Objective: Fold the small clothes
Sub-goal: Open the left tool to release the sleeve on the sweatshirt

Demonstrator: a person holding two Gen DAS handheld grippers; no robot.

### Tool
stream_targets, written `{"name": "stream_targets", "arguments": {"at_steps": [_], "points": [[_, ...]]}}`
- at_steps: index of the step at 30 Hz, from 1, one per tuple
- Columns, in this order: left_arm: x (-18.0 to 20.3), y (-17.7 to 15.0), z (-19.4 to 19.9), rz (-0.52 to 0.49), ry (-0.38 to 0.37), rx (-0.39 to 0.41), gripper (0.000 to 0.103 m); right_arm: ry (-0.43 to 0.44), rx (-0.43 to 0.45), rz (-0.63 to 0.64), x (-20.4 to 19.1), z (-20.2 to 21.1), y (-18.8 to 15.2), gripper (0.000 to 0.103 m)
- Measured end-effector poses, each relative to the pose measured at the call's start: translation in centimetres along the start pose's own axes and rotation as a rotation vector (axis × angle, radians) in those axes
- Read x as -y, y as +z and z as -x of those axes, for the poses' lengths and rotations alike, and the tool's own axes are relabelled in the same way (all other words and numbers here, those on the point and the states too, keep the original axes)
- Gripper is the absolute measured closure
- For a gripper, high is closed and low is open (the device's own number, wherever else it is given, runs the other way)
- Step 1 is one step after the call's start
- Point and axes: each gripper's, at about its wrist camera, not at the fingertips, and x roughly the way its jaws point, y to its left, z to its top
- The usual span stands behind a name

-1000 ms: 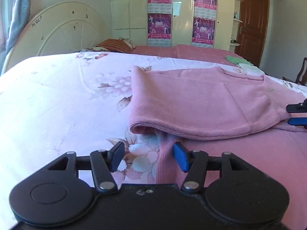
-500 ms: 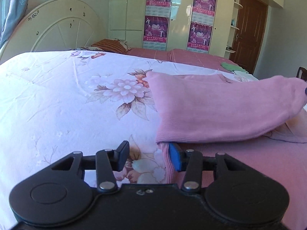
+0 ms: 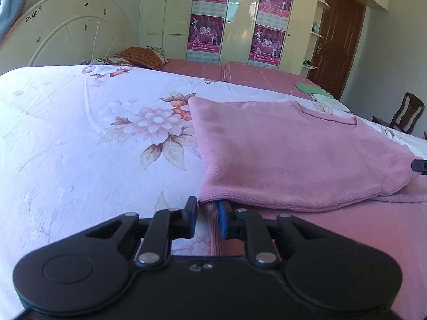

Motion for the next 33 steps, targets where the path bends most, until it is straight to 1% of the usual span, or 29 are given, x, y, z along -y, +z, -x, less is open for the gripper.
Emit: {"name": "stream_targets", "arguments": {"at_steps": [5, 7, 8, 9, 10, 11, 12, 13, 14, 15, 16, 19, 20, 21, 22, 24, 25, 26, 27, 28, 29, 31, 32, 33], "points": [[0.0, -0.1, 0.0, 0.005, 0.002, -0.004, 0.087, 0.003, 0.004, -0.007, 0.4, 0.7, 0.0, 0.098], [0.1, -0.1, 0.0, -0.013, 0.000, -0.016, 0.087, 0.000, -0.003, -0.009, 0.7, 0.7, -0.3, 0.098], [0.1, 0.0, 0.0, -0.031, -0.006, -0.028, 0.085, -0.011, -0.012, 0.003, 0.8, 0.4, -0.6, 0.098], [0.1, 0.0, 0.3, -0.054, -0.020, -0.038, 0.078, -0.031, -0.032, 0.004, 1.2, -0.2, -0.8, 0.098], [0.0, 0.1, 0.9, -0.073, -0.042, -0.039, 0.073, -0.043, -0.050, -0.016, 1.7, -0.7, -1.0, 0.098], [-0.1, 0.2, 1.7, -0.087, -0.066, -0.024, 0.070, -0.041, -0.042, -0.039, 2.2, -0.6, -0.9, 0.098], [-0.2, 0.5, 2.8, -0.099, -0.092, 0.011, 0.063, -0.043, -0.014, -0.058, 2.6, 0.0, -0.7, 0.097], [-0.1, 0.9, 3.5, -0.111, -0.112, 0.043, 0.057, -0.044, 0.022, -0.065, 2.9, 0.8, -0.5, 0.093], [0.2, 1.5, 3.7, -0.126, -0.122, 0.064, 0.050, -0.038, 0.057, -0.063, 3.1, 1.5, -0.1, 0.074], [0.7, 2.3, 3.4, -0.141, -0.130, 0.076, 0.050, -0.026, 0.079, -0.060, 3.4, 1.7, 0.3, 0.054], [1.2, 3.1, 2.7, -0.146, -0.138, 0.079, 0.050, -0.023, 0.082, -0.063, 3.7, 1.4, 0.9, 0.052], [2.2, 5.0, -0.7, -0.107, -0.190, 0.052, 0.050, 0.015, 0.046, -0.139, 4.8, -0.8, 2.6, 0.052], [2.4, 5.3, -2.0, -0.089, -0.196, 0.034, 0.053, 0.021, 0.033, -0.155, 5.0, -1.6, 3.0, 0.052], [2.5, 5.5, -3.2, -0.071, -0.208, 0.015, 0.053, 0.028, 0.007, -0.174, 5.2, -2.5, 3.4, 0.052], [2.6, 5.5, -4.2, -0.051, -0.219, -0.004, 0.053, 0.033, -0.021, -0.195, 5.4, -3.4, 3.6, 0.052], [2.5, 5.1, -5.9, -0.025, -0.206, -0.050, 0.054, 0.022, -0.080, -0.216, 5.6, -4.8, 3.7, 0.054], [2.3, 4.6, -6.6, -0.018, -0.202, -0.074, 0.055, 0.029, -0.092, -0.214, 5.6, -5.1, 3.5, 0.055], [2.3, 4.2, -6.6, -0.026, -0.203, -0.062, 0.055, 0.032, -0.094, -0.196, 5.4, -5.2, 3.5, 0.058], [2.3, 3.9, -6.5, -0.038, -0.203, -0.048, 0.055, 0.031, -0.096, -0.160, 5.0, -5.2, 3.5, 0.085], [2.3, 3.7, -6.1, -0.048, -0.195, -0.040, 0.055, 0.028, -0.093, -0.120, 4.6, -5.2, 3.3, 0.097], [2.3, 3.6, -5.8, -0.061, -0.190, -0.035, 0.055, 0.012, -0.049, -0.063, 4.0, -4.6, 3.1, 0.096], [2.4, 3.2, -5.6, -0.105, -0.177, -0.029, 0.055, -0.015, 0.103, 0.095, 2.3, -2.2, 2.6, 0.096], [2.6, 3.0, -5.6, -0.126, -0.175, -0.023, 0.055, -0.014, 0.155, 0.152, 1.7, -1.4, 2.3, 0.096], [2.8, 2.9, -5.6, -0.148, -0.169, -0.020, 0.055, -0.042, 0.180, 0.209, 1.2, -1.2, 1.7, 0.096]]}}
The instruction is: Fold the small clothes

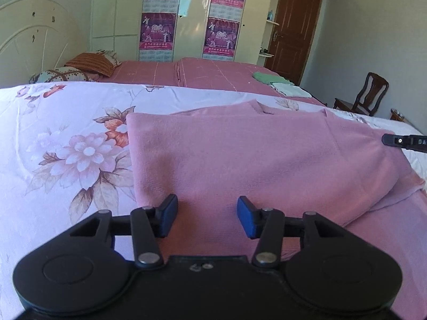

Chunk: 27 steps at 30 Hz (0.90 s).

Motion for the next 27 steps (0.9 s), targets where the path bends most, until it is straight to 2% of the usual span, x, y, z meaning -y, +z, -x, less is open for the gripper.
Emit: {"name": "stream_targets", "arguments": {"at_steps": [1, 3, 4, 6, 8, 9, 13, 15, 17, 19, 20, 22, 24, 25, 27], "points": [[0.2, 0.2, 0.0, -0.015, 0.006, -0.003, 0.054, -0.047, -0.027, 0.054, -0.4, -0.6, -0.6, 0.096], [0.2, 0.4, -0.1, -0.024, 0.000, -0.014, 0.053, -0.093, -0.197, 0.056, 0.1, -3.2, -1.9, 0.096], [0.1, 0.6, 0.0, -0.023, -0.006, -0.021, 0.053, -0.080, -0.171, 0.032, 0.5, -3.0, -2.2, 0.095], [-0.2, 1.4, 0.5, -0.003, -0.017, -0.001, 0.052, -0.109, -0.149, -0.011, 0.9, -1.8, -1.7, 0.083], [-0.4, 2.6, 0.5, -0.005, -0.008, 0.039, 0.051, -0.095, -0.072, -0.034, 0.8, -0.4, -1.1, 0.082], [-0.4, 3.3, 0.0, -0.002, -0.006, 0.045, 0.050, -0.079, -0.062, -0.032, 0.9, -0.3, -0.7, 0.082], [-1.2, 5.8, -3.4, 0.029, 0.009, 0.015, 0.049, -0.046, -0.082, -0.013, -0.5, -2.0, 0.2, 0.083], [-2.0, 5.9, -5.7, 0.038, 0.033, -0.043, 0.047, -0.046, -0.107, 0.025, -1.4, -3.4, 0.1, 0.083], [-2.3, 5.9, -6.2, 0.009, 0.029, -0.026, 0.047, -0.098, -0.173, 0.046, -1.4, -5.5, -0.4, 0.083], [-1.5, 6.4, -5.5, -0.024, 0.058, -0.034, 0.047, -0.128, -0.158, 0.045, -1.0, -5.8, -0.6, 0.083], [-0.9, 6.4, -4.5, -0.046, 0.064, 0.000, 0.046, -0.151, -0.164, 0.036, -0.9, -5.6, -0.4, 0.083], [0.3, 6.1, -2.9, -0.076, 0.048, 0.053, 0.043, -0.114, -0.126, -0.001, -0.8, -4.4, 0.1, 0.083], [1.2, 5.2, -2.5, -0.071, 0.025, 0.052, 0.043, -0.065, -0.096, 0.013, -1.4, -3.4, 0.2, 0.083], [1.5, 4.6, -2.8, -0.073, 0.014, 0.032, 0.043, -0.037, -0.102, 0.027, -2.1, -3.5, 0.1, 0.083], [1.9, 3.2, -4.1, -0.094, 0.043, -0.024, 0.041, 0.011, -0.133, 0.074, -3.2, -3.9, -0.7, 0.082]]}}
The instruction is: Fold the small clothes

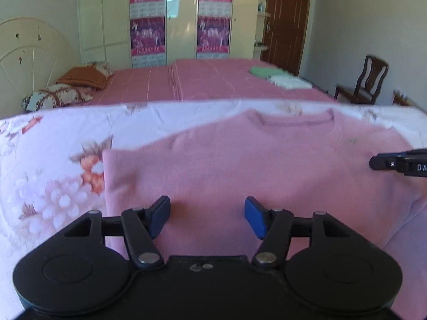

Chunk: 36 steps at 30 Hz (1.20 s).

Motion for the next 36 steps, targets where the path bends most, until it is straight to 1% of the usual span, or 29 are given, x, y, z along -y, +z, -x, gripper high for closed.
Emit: {"name": "stream_targets", "arguments": {"at_steps": [1, 2, 3, 4, 5, 6, 8, 9, 11, 13, 15, 16, 17, 18, 21, 22, 23, 24, 25, 26, 28, 30, 31, 32, 33, 34, 35, 36], "points": [[0.1, -0.4, 0.1, -0.002, 0.007, 0.026, 0.041, -0.017, -0.042, 0.046, -0.8, -1.0, -0.4, 0.083], [0.2, -0.2, 0.4, 0.002, 0.014, 0.019, 0.041, -0.041, -0.052, 0.082, -1.3, -1.5, -0.8, 0.083], [0.3, 0.0, 1.0, 0.007, 0.028, 0.019, 0.043, -0.054, -0.043, 0.102, -1.6, -1.6, -0.9, 0.083], [0.4, 0.0, 2.0, 0.011, 0.035, 0.045, 0.043, -0.061, -0.049, 0.092, -1.8, -1.4, -0.7, 0.083], [0.5, 0.0, 2.9, 0.021, 0.024, 0.074, 0.042, -0.053, -0.040, 0.072, -1.9, -0.9, -0.5, 0.082], [0.7, 0.0, 3.8, 0.036, 0.002, 0.098, 0.042, -0.034, -0.011, 0.057, -1.9, -0.1, -0.3, 0.082], [1.6, 0.3, 4.4, 0.038, -0.027, 0.127, 0.040, 0.003, 0.026, 0.060, -2.4, 0.8, -0.3, 0.082], [2.3, 0.6, 4.2, 0.030, -0.041, 0.129, 0.034, 0.021, 0.028, 0.063, -2.9, 0.8, -0.3, 0.082], [3.7, 1.2, 3.1, 0.019, -0.051, 0.111, 0.032, 0.044, 0.016, 0.048, -3.8, -0.2, 0.0, 0.082], [5.3, 1.1, 1.5, -0.005, -0.067, 0.049, 0.029, 0.042, -0.004, 0.047, -5.0, -1.6, 0.3, 0.082], [5.9, 0.2, 0.1, -0.017, -0.062, -0.009, 0.030, 0.029, -0.054, 0.048, -5.7, -3.2, 0.0, 0.082], [5.8, -0.3, 0.4, -0.012, -0.063, 0.009, 0.030, 0.017, -0.077, 0.061, -5.9, -3.8, -0.3, 0.082], [5.5, -0.7, 0.8, -0.009, -0.066, 0.007, 0.029, 0.012, -0.071, 0.082, -6.0, -3.9, -0.6, 0.083], [5.1, -1.2, 1.5, -0.007, -0.052, 0.006, 0.028, 0.011, -0.076, 0.094, -6.0, -3.6, -0.8, 0.083], [2.9, -3.4, 4.0, -0.026, 0.020, 0.005, 0.028, 0.008, -0.090, 0.132, -4.9, -1.9, -1.8, 0.083], [1.9, -4.3, 4.9, -0.020, 0.023, 0.011, 0.028, -0.019, -0.089, 0.148, -4.3, -1.1, -2.3, 0.083], [0.9, -5.1, 5.5, -0.004, 0.010, 0.013, 0.028, -0.044, -0.091, 0.158, -3.6, -0.2, -2.9, 0.083], [0.1, -5.4, 5.9, 0.016, -0.017, 0.018, 0.028, -0.034, -0.071, 0.141, -2.8, 1.0, -3.3, 0.082], [-0.1, -5.3, 5.9, 0.022, -0.029, 0.019, 0.028, -0.050, -0.072, 0.121, -2.0, 1.6, -3.7, 0.082], [0.1, -5.0, 5.8, 0.016, -0.021, 0.011, 0.029, -0.050, -0.085, 0.108, -1.4, 1.7, -4.2, 0.082], [0.8, -4.2, 5.7, 0.021, 0.006, 0.004, 0.032, -0.033, -0.074, 0.076, -0.8, 1.6, -4.5, 0.081], [1.1, -3.8, 6.3, 0.058, -0.021, 0.026, 0.031, -0.064, -0.087, 0.063, -1.5, 1.7, -3.6, 0.081], [1.3, -4.0, 6.1, 0.067, -0.021, 0.010, 0.029, -0.057, -0.071, 0.054, -1.9, 2.2, -3.2, 0.081], [1.5, -4.2, 5.6, 0.063, -0.010, -0.026, 0.029, -0.045, -0.046, 0.059, -2.2, 2.7, -3.2, 0.081], [1.9, -4.6, 5.5, 0.034, 0.003, -0.019, 0.028, -0.061, -0.062, 0.078, -2.5, 2.6, -3.5, 0.081], [2.2, -4.8, 5.6, 0.013, 0.018, -0.020, 0.028, -0.091, -0.116, 0.101, -2.6, 1.8, -4.0, 0.081], [2.3, -4.6, 5.9, 0.020, 0.023, -0.029, 0.029, -0.095, -0.102, 0.124, -2.6, 1.9, -4.5, 0.080], [2.3, -4.4, 6.4, 0.032, 0.019, -0.030, 0.026, -0.103, -0.114, 0.132, -2.7, 2.1, -4.4, 0.080]]}}
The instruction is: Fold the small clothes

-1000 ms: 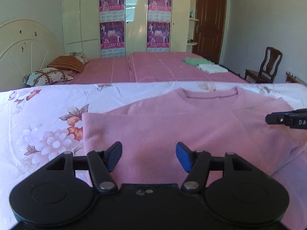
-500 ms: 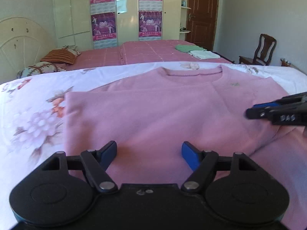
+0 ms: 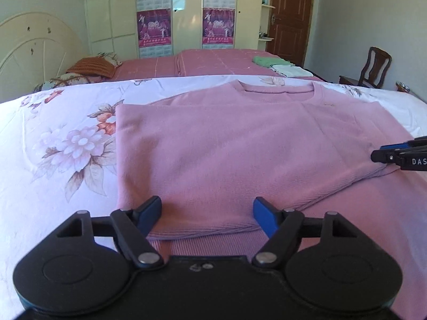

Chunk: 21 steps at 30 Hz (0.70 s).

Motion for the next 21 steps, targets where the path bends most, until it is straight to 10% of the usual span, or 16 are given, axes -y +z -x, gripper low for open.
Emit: {"name": "stream_targets", "arguments": {"at_steps": [4, 8, 13, 21], "points": [[-0.5, -1.4, 3.6, 0.036, 0.006, 0.039, 0.018, 0.010, 0.024, -0.074, 0.8, 3.3, 0.3, 0.079], [-2.2, -5.2, 8.0, 0.114, 0.009, 0.022, 0.024, 0.031, 0.052, -0.168, 2.6, 7.6, -2.0, 0.030], [-4.0, -11.7, 14.4, 0.204, 0.023, -0.060, 0.047, 0.091, 0.019, -0.275, 6.4, 13.3, -6.6, 0.030], [-3.4, -18.0, 21.0, 0.486, -0.158, -0.111, 0.047, 0.152, 0.019, -0.612, 15.5, 23.9, -15.7, 0.030]]}}
